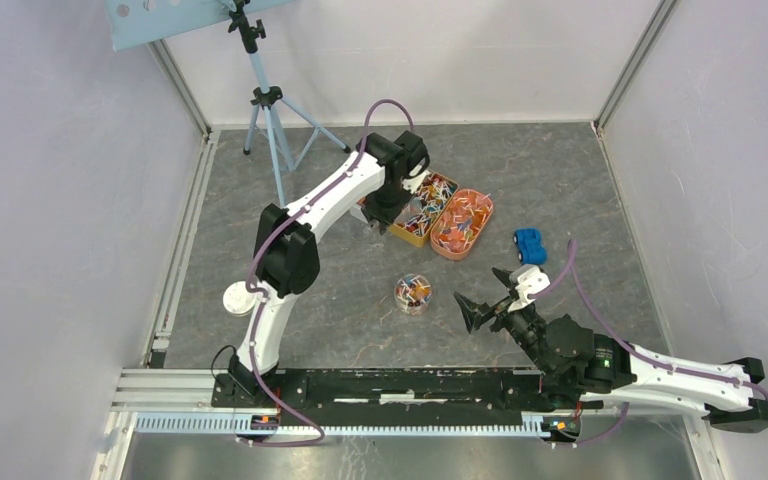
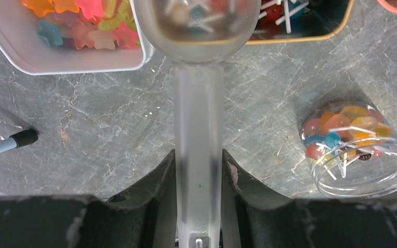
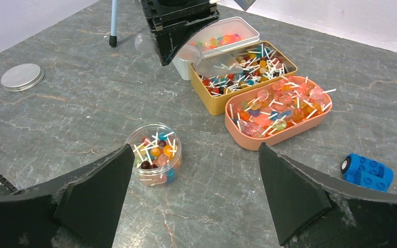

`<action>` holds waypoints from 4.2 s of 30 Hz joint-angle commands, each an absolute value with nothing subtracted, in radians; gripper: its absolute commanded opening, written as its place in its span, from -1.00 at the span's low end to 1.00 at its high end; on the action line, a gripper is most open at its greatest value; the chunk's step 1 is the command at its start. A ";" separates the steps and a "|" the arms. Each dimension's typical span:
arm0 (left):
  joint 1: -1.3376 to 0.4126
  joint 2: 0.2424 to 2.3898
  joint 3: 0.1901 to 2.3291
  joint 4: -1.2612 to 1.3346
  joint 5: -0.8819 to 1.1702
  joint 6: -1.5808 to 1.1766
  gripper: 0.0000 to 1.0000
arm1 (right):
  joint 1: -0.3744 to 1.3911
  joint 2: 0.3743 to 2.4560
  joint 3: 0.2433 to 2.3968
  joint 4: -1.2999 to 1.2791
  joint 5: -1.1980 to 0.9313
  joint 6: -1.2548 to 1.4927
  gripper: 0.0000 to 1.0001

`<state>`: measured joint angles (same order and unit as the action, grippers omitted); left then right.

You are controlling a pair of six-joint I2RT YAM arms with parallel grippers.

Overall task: Pack the candies
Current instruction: Scoop the fake candies from the storage box.

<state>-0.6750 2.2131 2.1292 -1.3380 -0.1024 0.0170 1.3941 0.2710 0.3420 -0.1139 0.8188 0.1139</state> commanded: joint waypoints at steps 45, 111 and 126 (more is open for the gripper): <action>-0.641 2.338 2.247 -1.124 -0.065 0.066 -0.95 | 1.399 0.268 0.388 -0.110 0.873 0.097 0.96; -0.634 1.894 1.701 -0.859 -0.113 0.125 -0.95 | 1.399 0.304 0.407 -0.073 0.878 0.069 0.96; -0.636 1.662 1.681 -1.122 0.008 0.009 -0.95 | 1.399 0.309 0.400 -0.072 0.872 0.095 0.96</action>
<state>-0.6384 1.7840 1.6943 -1.0458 -0.0547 0.0776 1.3941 0.3115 0.3611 -0.1089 0.8734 0.0818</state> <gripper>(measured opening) 0.373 0.982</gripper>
